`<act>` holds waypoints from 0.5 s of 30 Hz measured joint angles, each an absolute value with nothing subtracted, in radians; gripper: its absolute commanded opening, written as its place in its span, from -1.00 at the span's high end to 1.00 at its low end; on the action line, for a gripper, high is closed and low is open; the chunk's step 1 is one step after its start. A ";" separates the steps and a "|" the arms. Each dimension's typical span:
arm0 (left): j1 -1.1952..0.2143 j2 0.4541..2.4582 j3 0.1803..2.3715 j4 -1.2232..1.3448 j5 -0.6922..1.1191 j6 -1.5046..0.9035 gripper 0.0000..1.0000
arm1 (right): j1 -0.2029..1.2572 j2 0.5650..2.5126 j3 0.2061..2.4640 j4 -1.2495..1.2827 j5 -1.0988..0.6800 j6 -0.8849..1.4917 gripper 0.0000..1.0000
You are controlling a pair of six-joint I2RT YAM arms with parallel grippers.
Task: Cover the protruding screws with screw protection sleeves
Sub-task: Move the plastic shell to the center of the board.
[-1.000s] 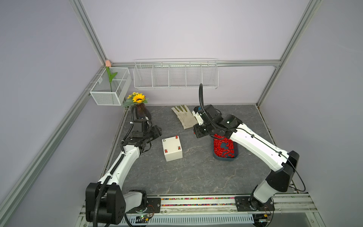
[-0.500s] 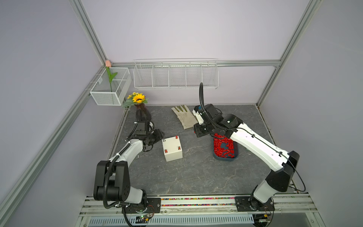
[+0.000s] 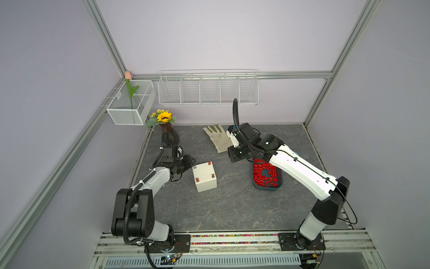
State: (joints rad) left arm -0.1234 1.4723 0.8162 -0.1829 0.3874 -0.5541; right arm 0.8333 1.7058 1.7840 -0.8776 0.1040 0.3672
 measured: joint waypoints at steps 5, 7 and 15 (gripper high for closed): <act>-0.159 1.474 0.804 -0.164 0.387 -0.569 0.02 | 0.833 1.706 1.788 -0.878 0.104 0.367 0.69; -0.175 1.478 0.801 -0.157 0.387 -0.576 0.03 | 0.833 1.706 1.788 -0.878 0.104 0.367 0.69; -0.245 1.483 0.783 -0.115 0.385 -0.625 0.04 | 0.834 1.706 1.788 -0.878 0.104 0.367 0.69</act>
